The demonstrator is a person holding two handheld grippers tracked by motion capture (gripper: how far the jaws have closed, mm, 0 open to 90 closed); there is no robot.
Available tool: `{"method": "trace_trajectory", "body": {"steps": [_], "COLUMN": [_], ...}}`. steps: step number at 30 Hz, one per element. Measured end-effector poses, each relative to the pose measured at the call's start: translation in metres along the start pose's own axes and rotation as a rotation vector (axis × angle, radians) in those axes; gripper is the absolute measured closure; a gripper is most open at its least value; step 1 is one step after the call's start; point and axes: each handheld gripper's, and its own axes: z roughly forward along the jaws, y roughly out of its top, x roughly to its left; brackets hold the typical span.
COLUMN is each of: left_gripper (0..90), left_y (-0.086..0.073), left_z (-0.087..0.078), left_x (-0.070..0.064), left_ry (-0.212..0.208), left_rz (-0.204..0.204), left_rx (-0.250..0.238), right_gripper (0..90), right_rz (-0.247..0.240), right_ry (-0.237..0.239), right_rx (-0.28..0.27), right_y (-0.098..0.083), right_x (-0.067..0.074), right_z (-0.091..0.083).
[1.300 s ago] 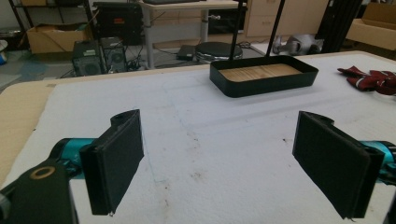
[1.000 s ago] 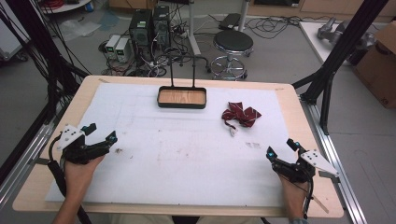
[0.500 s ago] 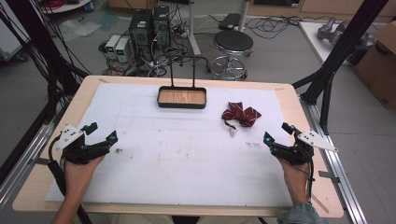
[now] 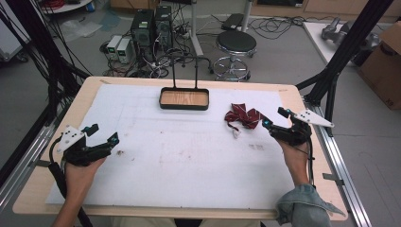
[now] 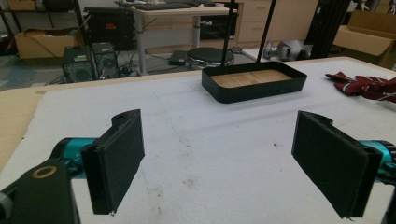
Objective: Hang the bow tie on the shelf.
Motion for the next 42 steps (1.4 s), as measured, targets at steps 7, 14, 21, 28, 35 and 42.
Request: {"method": "trace_trajectory", "body": {"steps": [7, 14, 21, 28, 35, 42], "left_gripper": [17.2, 17.4, 17.4, 17.4, 17.5, 17.5], "left_y": [0.0, 0.0, 0.0, -0.001, -0.003, -0.004], "left_z": [0.0, 0.0, 0.0, 0.001, 0.001, 0.002], "left_x": [0.0, 0.001, 0.001, 0.0, 0.002, 0.001], "left_ry": [-0.002, -0.007, -0.009, -0.013, -0.009, -0.011], "left_rz": [0.001, 0.001, 0.001, 0.006, 0.005, 0.004], "left_rx": [-0.003, 0.0, -0.001, 0.007, 0.012, 0.01], "right_gripper": [21.6, 23.1, 28.2, 34.5, 36.6, 41.5], "right_rz": [-0.02, -0.058, -0.059, -0.049, -0.04, -0.109], "right_ry": [0.018, 0.036, 0.054, 0.058, 0.047, 0.078], "right_rx": [0.007, 0.032, 0.097, 0.164, 0.252, 0.358], "right_y": [0.02, 0.021, 0.01, -0.003, -0.019, -0.025], "right_x": [-0.002, -0.001, -0.006, -0.009, -0.013, -0.004], "right_z": [0.026, 0.055, 0.075, 0.09, 0.105, 0.125]}}
